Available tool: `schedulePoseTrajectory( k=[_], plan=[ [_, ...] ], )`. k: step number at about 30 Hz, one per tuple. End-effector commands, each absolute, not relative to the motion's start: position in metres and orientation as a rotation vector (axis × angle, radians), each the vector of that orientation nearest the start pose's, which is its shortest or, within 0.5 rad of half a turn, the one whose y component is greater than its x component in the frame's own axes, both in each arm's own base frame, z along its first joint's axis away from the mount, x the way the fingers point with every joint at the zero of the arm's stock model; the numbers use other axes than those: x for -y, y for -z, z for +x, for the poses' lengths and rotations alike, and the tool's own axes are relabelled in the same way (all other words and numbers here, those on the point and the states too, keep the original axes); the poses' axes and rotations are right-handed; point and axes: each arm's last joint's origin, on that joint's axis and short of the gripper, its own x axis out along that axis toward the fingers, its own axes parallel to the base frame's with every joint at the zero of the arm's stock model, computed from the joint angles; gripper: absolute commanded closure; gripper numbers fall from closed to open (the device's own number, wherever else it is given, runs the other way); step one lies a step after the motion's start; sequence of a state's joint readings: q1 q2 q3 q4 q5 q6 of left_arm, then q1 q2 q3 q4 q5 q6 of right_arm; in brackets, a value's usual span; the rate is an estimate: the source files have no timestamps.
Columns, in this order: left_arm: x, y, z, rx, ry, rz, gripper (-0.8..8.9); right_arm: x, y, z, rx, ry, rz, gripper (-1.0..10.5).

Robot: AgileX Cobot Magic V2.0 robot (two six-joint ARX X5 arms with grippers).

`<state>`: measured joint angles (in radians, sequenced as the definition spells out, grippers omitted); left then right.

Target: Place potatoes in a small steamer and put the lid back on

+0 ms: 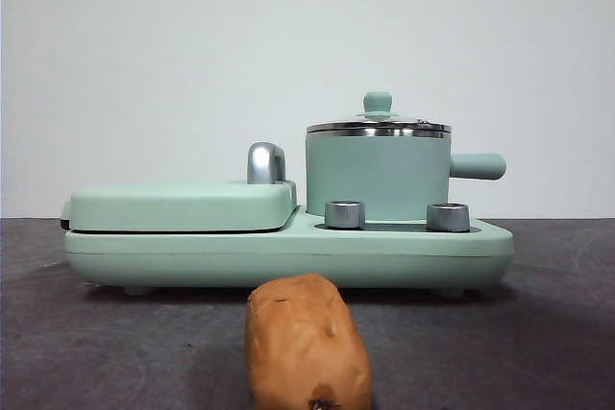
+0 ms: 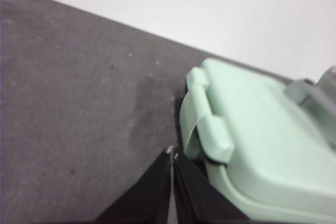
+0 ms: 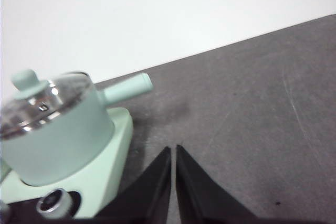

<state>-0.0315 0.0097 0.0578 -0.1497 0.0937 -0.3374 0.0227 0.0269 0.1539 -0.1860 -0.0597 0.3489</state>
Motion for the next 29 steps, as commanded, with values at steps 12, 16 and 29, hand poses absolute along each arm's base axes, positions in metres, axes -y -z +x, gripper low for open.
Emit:
schedulePoseTrajectory(
  k=[12, 16, 29],
  plan=[
    [0.012, -0.247, 0.112, -0.202, 0.241, -0.414, 8.05, -0.011, -0.280, 0.109, -0.256, -0.297, 0.332, 9.3],
    [0.017, -0.277, 0.134, -0.348, 0.350, -0.403, 8.05, -0.015, -0.307, 0.121, -0.384, -0.395, 0.300, 9.3],
    [0.038, -0.353, 0.202, -0.560, 0.656, -0.284, 8.05, -0.020, -0.357, 0.154, -0.567, -0.594, 0.244, 9.3]
  ],
)
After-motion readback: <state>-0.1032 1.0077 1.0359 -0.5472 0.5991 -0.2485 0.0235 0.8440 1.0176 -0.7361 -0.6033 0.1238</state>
